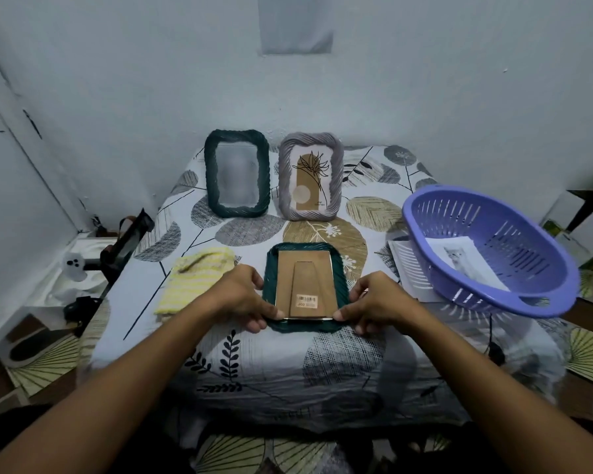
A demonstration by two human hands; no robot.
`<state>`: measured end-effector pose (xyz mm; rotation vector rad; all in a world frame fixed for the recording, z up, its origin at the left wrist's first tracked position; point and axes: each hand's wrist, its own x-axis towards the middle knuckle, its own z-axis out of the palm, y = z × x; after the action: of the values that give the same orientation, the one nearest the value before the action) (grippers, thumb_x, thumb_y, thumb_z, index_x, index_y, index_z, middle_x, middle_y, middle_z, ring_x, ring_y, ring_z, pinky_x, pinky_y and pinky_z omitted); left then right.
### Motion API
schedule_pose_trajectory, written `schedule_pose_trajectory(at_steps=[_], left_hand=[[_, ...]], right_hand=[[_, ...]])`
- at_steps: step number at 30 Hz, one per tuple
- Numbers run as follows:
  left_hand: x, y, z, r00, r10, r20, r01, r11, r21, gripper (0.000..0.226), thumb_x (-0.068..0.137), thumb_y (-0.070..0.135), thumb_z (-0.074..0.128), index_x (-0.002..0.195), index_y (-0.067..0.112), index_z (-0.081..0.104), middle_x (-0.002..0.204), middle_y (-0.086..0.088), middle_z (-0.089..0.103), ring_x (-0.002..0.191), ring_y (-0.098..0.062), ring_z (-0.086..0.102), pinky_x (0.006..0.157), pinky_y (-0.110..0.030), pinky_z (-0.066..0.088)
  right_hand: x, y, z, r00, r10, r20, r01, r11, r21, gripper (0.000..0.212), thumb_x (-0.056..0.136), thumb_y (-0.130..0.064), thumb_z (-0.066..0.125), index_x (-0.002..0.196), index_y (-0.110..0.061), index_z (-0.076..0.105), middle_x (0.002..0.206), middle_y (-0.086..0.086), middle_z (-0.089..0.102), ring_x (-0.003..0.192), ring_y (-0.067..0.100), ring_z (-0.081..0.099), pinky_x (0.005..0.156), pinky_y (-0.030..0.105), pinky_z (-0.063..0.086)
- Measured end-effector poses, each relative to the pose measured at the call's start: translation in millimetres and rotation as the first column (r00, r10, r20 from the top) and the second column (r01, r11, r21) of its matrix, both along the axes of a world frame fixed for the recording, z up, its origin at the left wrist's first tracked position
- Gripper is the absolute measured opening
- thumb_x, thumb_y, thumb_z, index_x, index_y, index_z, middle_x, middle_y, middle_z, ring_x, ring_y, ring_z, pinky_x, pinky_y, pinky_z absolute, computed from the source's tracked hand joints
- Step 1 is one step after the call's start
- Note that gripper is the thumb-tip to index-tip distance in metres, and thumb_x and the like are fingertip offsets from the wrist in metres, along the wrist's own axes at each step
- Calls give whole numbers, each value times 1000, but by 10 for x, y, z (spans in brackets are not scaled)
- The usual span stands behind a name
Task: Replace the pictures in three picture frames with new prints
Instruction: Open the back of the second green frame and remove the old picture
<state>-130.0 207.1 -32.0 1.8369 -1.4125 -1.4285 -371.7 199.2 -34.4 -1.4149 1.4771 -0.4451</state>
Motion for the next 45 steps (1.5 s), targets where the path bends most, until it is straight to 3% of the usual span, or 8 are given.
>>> schedule_pose_trajectory(at_steps=[7, 11, 18, 24, 35, 45], left_hand=[[3, -29, -35, 999, 33, -19, -33, 999, -8, 72, 62, -6, 84, 116, 1, 37, 55, -19, 63, 42, -25, 58, 42, -31, 53], [6, -20, -13, 998, 57, -38, -57, 998, -6, 60, 66, -8, 81, 106, 4, 39, 54, -20, 62, 39, -23, 59, 39, -29, 52], [11, -7, 22, 998, 55, -34, -54, 998, 16, 53, 69, -10, 78, 105, 3, 41, 54, -21, 63, 40, -24, 61, 40, -30, 53], [-18, -7, 53, 999, 39, -6, -39, 999, 23, 47, 71, -10, 76, 98, 5, 41, 57, -23, 63, 38, -23, 59, 38, -29, 53], [35, -28, 32, 998, 58, -39, -56, 997, 53, 38, 74, -13, 72, 95, 3, 45, 62, -24, 66, 48, -27, 65, 46, -33, 57], [43, -28, 35, 996, 73, -54, -69, 995, 72, 38, 76, -18, 66, 98, 3, 44, 67, -25, 65, 47, -27, 65, 47, -34, 58]], right_hand=[[27, -4, -11, 1000, -25, 15, 25, 1000, 0, 35, 66, -3, 85, 67, -8, 50, 59, 19, 64, 45, 22, 63, 35, 23, 42], [39, -15, -22, 999, -29, 33, 29, 999, 20, 33, 67, 1, 83, 67, -5, 50, 64, 23, 66, 47, 24, 64, 35, 23, 43], [55, -20, -15, 996, -65, 58, 60, 994, 91, 28, 71, 5, 78, 68, -1, 52, 63, 25, 65, 49, 27, 63, 36, 25, 46], [67, -10, -5, 995, -93, 39, 87, 988, 127, 22, 73, 4, 77, 68, 2, 56, 72, 30, 65, 63, 34, 63, 40, 26, 49], [63, -5, -6, 989, -124, 77, 109, 977, 185, 18, 80, 6, 70, 68, 2, 57, 60, 24, 64, 50, 24, 65, 35, 20, 47], [16, -86, -31, 990, -106, 93, 79, 963, 257, 14, 84, 10, 64, 75, 4, 55, 62, 24, 65, 54, 24, 67, 37, 21, 50]])
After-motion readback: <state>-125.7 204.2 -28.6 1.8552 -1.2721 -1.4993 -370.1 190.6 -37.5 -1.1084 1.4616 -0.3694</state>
